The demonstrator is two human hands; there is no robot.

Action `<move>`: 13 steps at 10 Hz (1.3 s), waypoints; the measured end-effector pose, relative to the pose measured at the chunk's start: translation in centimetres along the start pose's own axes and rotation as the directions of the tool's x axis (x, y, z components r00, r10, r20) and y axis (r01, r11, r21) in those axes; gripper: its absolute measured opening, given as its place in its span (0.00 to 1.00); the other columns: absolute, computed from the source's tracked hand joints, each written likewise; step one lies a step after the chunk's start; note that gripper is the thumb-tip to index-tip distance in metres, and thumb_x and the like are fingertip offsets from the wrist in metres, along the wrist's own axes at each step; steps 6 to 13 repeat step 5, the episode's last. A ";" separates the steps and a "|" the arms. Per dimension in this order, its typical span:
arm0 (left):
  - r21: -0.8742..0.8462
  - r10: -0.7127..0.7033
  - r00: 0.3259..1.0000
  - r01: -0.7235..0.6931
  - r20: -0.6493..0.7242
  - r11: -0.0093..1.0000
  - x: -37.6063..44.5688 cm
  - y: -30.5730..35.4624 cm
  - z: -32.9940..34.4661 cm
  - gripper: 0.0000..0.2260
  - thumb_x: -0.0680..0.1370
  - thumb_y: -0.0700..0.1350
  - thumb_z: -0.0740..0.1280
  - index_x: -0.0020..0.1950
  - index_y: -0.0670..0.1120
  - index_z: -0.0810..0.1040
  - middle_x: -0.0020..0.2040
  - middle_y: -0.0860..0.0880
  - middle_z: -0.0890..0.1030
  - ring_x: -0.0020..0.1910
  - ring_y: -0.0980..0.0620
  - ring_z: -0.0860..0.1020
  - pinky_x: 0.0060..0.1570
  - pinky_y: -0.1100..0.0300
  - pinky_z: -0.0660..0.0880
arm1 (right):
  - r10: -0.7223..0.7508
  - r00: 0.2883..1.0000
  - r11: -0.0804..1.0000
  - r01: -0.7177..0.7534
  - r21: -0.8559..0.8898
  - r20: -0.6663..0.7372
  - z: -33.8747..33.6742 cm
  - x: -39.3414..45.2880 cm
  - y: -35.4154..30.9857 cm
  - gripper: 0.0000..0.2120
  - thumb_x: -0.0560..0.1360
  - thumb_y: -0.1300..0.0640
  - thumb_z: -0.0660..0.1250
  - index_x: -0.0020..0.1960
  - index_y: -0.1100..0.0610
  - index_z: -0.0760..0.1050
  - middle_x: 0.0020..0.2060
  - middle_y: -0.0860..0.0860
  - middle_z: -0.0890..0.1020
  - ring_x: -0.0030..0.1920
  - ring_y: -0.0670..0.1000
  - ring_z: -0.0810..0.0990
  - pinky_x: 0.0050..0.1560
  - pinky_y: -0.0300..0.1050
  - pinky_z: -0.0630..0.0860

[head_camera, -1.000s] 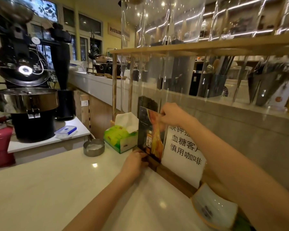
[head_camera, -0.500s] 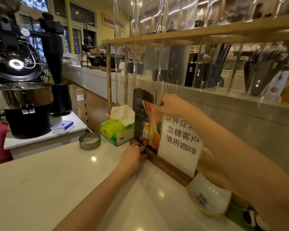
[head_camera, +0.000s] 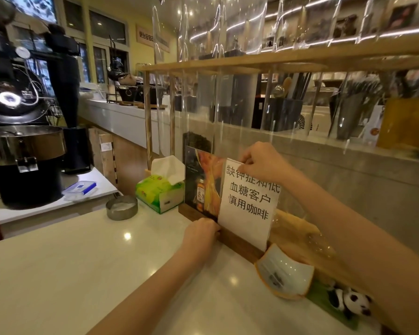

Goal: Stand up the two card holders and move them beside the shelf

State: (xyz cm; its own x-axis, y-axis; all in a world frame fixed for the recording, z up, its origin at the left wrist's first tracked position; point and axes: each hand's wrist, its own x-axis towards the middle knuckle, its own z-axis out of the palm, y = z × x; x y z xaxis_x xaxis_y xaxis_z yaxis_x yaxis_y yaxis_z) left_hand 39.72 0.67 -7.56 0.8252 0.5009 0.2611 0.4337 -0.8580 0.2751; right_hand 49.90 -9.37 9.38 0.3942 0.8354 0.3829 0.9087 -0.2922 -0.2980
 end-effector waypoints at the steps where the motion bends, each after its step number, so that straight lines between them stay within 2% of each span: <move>1: 0.000 -0.004 1.000 0.004 -0.002 1.000 0.1 -0.1 0.1 0.12 0.77 0.43 0.59 0.52 0.44 0.81 0.53 0.44 0.82 0.53 0.44 0.79 0.52 0.50 0.77 | 0.006 1.000 1.000 -0.006 0.006 -0.014 0.1 0.0 -0.1 0.07 0.72 0.63 0.66 0.47 0.64 0.80 0.44 0.59 0.85 0.43 0.54 0.83 0.45 0.47 0.82; 3: -0.022 -0.004 0.999 0.003 -0.032 1.000 -0.2 0.1 0.0 0.12 0.77 0.43 0.59 0.53 0.44 0.80 0.53 0.45 0.82 0.54 0.45 0.79 0.55 0.51 0.76 | 0.012 1.000 1.000 -0.012 0.004 -0.018 0.2 -0.2 -0.1 0.07 0.72 0.62 0.66 0.48 0.63 0.80 0.45 0.58 0.84 0.43 0.53 0.83 0.45 0.47 0.81; 4: -0.078 0.001 0.998 0.003 0.057 0.997 -0.6 0.3 -0.8 0.12 0.77 0.45 0.60 0.52 0.43 0.80 0.52 0.44 0.82 0.53 0.46 0.79 0.53 0.55 0.76 | 0.023 0.999 0.998 -0.022 -0.052 0.029 0.2 -0.3 -0.5 0.07 0.73 0.61 0.65 0.48 0.63 0.79 0.45 0.58 0.83 0.43 0.55 0.83 0.45 0.51 0.82; 5: -0.169 0.013 0.981 0.020 0.191 0.985 -0.9 0.1 -2.8 0.14 0.77 0.47 0.60 0.60 0.45 0.76 0.60 0.45 0.80 0.59 0.47 0.76 0.59 0.55 0.72 | 0.046 0.997 0.984 -0.035 -0.174 0.059 0.3 -0.7 -0.9 0.10 0.75 0.57 0.62 0.52 0.62 0.76 0.46 0.58 0.82 0.43 0.56 0.82 0.43 0.50 0.81; 13: -0.169 0.013 0.981 0.020 0.191 0.985 -0.9 0.1 -2.8 0.14 0.77 0.47 0.60 0.60 0.45 0.76 0.60 0.45 0.80 0.59 0.47 0.76 0.59 0.55 0.72 | 0.046 0.997 0.984 -0.035 -0.174 0.059 0.3 -0.7 -0.9 0.10 0.75 0.57 0.62 0.52 0.62 0.76 0.46 0.58 0.82 0.43 0.56 0.82 0.43 0.50 0.81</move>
